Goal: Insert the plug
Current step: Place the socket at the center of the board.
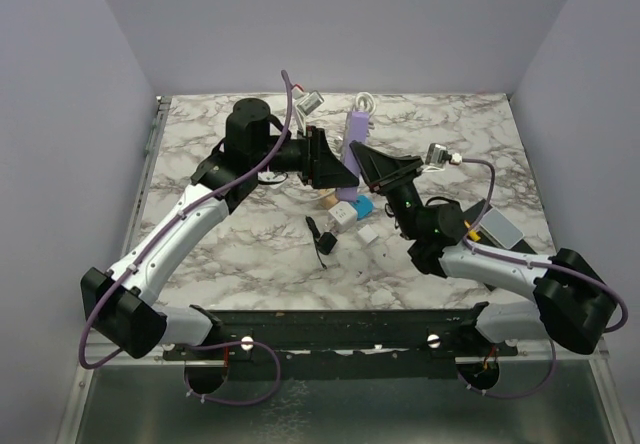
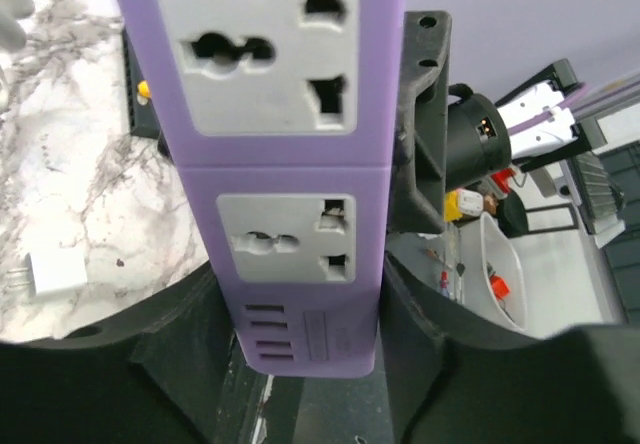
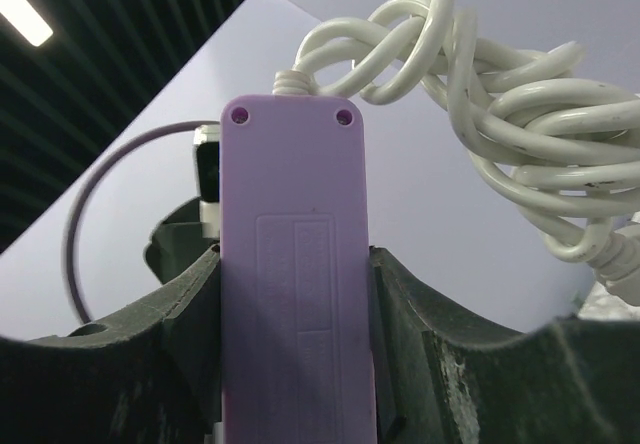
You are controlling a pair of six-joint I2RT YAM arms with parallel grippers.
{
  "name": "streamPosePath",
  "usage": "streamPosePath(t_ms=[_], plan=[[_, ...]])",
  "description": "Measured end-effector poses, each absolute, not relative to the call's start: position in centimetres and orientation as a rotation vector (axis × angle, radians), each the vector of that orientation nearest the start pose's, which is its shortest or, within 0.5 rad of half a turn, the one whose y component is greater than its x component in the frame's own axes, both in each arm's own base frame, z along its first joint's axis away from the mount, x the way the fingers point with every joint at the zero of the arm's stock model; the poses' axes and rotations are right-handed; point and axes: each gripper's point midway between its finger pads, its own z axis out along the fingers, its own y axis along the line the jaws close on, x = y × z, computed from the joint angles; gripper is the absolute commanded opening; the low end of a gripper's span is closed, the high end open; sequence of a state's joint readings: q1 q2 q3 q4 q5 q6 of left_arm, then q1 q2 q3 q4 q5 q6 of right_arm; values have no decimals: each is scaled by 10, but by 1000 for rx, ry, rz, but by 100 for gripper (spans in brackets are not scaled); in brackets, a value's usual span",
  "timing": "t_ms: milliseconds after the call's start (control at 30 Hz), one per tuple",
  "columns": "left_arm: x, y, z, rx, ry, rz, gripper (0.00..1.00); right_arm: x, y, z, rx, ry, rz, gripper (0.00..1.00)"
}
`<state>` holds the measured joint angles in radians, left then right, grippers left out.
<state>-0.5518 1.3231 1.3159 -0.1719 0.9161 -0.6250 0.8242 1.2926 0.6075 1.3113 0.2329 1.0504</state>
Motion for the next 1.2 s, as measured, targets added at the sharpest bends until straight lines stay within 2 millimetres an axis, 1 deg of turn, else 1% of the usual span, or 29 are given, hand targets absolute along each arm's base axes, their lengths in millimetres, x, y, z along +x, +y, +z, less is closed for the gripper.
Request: streamPosePath(t_ms=[33, 100, 133, 200, 233, 300, 367, 433, 467, 533, 600, 733, 833, 933, 967, 1067, 1200], plan=[[220, -317, 364, 683, 1869, -1608, 30, 270, 285, 391, 358, 1025, 1606, 1], [221, -317, 359, 666, 1882, -1618, 20, 269, 286, 393, 348, 1020, 1608, 1], [222, -316, 359, 662, 1880, -1620, 15, 269, 286, 393, 342, 1020, 1607, 7], [221, -316, 359, 663, 1874, -1621, 9, 269, 287, 392, 331, 1027, 1607, 37], [222, -316, 360, 663, 1871, -1621, 5, 269, 289, 393, 324, 1033, 1606, 51], [224, -315, 360, 658, 1870, -1615, 0, 271, 292, 394, 310, 1058, 1594, 64], [226, -313, 359, 666, 1866, -1588, 0, 272, 294, 396, 289, 1109, 1554, 76], [230, -312, 354, 701, 1859, -1518, 0, 271, 292, 395, 263, 1167, 1488, 84], [228, -311, 350, 707, 1883, -1504, 0, 270, 288, 394, 249, 1194, 1451, 87], [230, -308, 340, 746, 1904, -1411, 0, 265, 278, 394, 225, 1234, 1372, 93], [236, -303, 328, 762, 1925, -1323, 0, 259, 261, 393, 194, 1280, 1264, 95], [249, -288, 300, 818, 1980, -1108, 0, 250, 230, 393, 158, 1353, 1080, 97], [251, -284, 281, 900, 2000, -977, 0, 248, 204, 381, 164, 1430, 926, 98], [241, -293, 258, 1028, 2018, -881, 0, 250, 179, 363, 191, 1513, 762, 98], [238, -296, 253, 1062, 2021, -862, 0, 251, 171, 361, 205, 1530, 711, 98], [220, -316, 234, 1195, 2020, -824, 0, 253, 152, 358, 237, 1558, 598, 98], [207, -342, 212, 1349, 2013, -771, 0, 255, 131, 353, 290, 1577, 487, 97]])
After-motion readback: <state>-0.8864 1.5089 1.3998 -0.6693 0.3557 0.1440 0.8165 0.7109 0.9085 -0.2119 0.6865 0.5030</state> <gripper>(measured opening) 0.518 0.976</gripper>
